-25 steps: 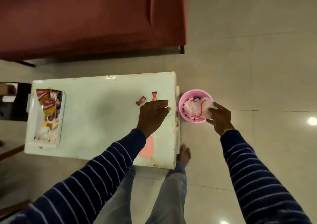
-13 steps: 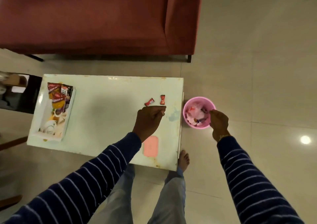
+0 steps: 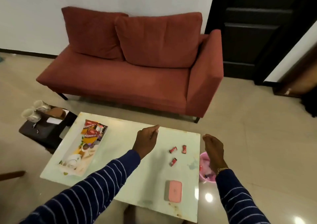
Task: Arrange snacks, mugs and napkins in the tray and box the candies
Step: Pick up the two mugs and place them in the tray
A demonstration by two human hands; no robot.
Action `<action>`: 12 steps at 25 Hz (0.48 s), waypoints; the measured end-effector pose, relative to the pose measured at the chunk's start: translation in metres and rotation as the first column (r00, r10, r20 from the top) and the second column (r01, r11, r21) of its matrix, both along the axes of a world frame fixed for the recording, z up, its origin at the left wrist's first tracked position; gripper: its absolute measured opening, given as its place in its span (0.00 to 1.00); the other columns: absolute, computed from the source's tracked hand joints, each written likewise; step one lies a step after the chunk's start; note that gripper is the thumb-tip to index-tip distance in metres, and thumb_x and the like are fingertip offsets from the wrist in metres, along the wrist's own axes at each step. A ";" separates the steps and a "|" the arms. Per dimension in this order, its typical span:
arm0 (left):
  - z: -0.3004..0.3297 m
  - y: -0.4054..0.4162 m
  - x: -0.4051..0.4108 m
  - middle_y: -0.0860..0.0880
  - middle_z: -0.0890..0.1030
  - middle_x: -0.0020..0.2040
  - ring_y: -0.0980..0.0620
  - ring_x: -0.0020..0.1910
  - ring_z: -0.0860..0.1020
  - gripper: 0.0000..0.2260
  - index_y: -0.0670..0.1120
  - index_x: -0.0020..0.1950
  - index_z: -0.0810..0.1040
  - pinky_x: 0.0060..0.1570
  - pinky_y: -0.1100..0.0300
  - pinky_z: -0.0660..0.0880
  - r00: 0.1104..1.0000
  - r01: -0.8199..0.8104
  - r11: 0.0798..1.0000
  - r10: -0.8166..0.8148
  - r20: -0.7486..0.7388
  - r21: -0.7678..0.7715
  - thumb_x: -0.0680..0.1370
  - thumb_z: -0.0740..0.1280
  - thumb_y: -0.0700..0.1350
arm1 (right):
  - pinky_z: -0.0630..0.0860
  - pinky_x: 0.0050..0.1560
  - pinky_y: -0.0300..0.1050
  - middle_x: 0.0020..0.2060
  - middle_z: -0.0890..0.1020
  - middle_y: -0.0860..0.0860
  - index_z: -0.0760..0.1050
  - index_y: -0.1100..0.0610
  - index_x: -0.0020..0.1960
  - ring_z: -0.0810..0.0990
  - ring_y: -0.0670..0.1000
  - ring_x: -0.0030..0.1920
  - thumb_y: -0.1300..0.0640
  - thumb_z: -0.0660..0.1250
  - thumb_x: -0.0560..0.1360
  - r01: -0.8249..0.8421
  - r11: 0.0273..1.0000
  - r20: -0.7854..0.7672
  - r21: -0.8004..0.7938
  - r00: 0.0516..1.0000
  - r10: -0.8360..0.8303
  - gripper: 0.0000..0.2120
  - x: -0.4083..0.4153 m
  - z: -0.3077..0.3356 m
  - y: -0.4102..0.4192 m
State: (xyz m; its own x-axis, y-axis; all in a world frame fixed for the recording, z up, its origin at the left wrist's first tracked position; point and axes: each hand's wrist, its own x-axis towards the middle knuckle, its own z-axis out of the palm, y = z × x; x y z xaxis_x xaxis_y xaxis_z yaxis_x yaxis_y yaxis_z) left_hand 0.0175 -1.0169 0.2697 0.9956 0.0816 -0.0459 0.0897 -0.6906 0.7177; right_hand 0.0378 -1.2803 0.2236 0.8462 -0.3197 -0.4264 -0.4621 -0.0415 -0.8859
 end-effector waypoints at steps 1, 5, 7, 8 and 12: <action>0.008 0.018 0.003 0.44 0.79 0.67 0.45 0.66 0.77 0.15 0.41 0.70 0.76 0.68 0.55 0.70 1.000 0.006 1.000 -0.005 0.021 -0.022 0.83 0.62 0.41 | 0.77 0.62 0.52 0.56 0.84 0.48 0.82 0.52 0.57 0.79 0.54 0.58 0.54 0.69 0.76 0.006 0.999 0.005 -0.046 1.000 -0.005 0.10 0.003 0.015 0.020; 0.044 0.097 0.014 0.46 0.66 0.78 0.48 0.79 0.58 0.23 0.44 0.78 0.64 0.77 0.49 0.56 0.992 0.070 0.997 -0.068 0.106 -0.018 0.83 0.61 0.47 | 0.75 0.59 0.49 0.56 0.83 0.55 0.80 0.58 0.58 0.80 0.56 0.57 0.54 0.68 0.76 -0.043 0.978 0.130 -0.207 0.989 0.071 0.13 0.014 0.074 0.112; 0.059 0.135 0.017 0.47 0.57 0.81 0.48 0.81 0.48 0.27 0.45 0.80 0.57 0.78 0.48 0.46 0.987 0.068 0.991 -0.084 0.133 0.119 0.84 0.59 0.52 | 0.75 0.61 0.48 0.57 0.83 0.55 0.80 0.58 0.61 0.80 0.54 0.57 0.55 0.69 0.76 -0.097 0.960 0.183 -0.262 0.972 0.148 0.15 0.015 0.102 0.155; 0.065 0.151 0.015 0.47 0.54 0.81 0.48 0.81 0.45 0.30 0.45 0.81 0.54 0.77 0.48 0.43 0.985 0.058 0.978 -0.089 0.149 0.200 0.83 0.58 0.56 | 0.75 0.63 0.50 0.59 0.82 0.56 0.79 0.59 0.63 0.80 0.55 0.58 0.55 0.69 0.76 -0.135 0.942 0.203 -0.308 0.958 0.204 0.16 0.015 0.113 0.172; 0.083 0.195 0.004 0.48 0.43 0.82 0.48 0.79 0.36 0.40 0.45 0.81 0.48 0.73 0.46 0.35 0.972 0.036 0.857 -0.149 0.182 0.513 0.78 0.50 0.69 | 0.66 0.73 0.56 0.74 0.69 0.56 0.73 0.57 0.71 0.68 0.57 0.74 0.52 0.70 0.77 -0.263 0.794 0.221 -0.548 0.870 0.442 0.24 0.013 0.138 0.218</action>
State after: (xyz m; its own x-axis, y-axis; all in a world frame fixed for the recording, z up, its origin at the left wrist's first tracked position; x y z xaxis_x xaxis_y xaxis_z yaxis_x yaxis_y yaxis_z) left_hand 0.0213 -0.8222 0.3531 0.9813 -0.0559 0.1841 -0.1041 -0.9590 0.2636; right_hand 0.0505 -1.0622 0.3611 0.9981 -0.0586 0.0185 -0.0210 -0.6078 -0.7938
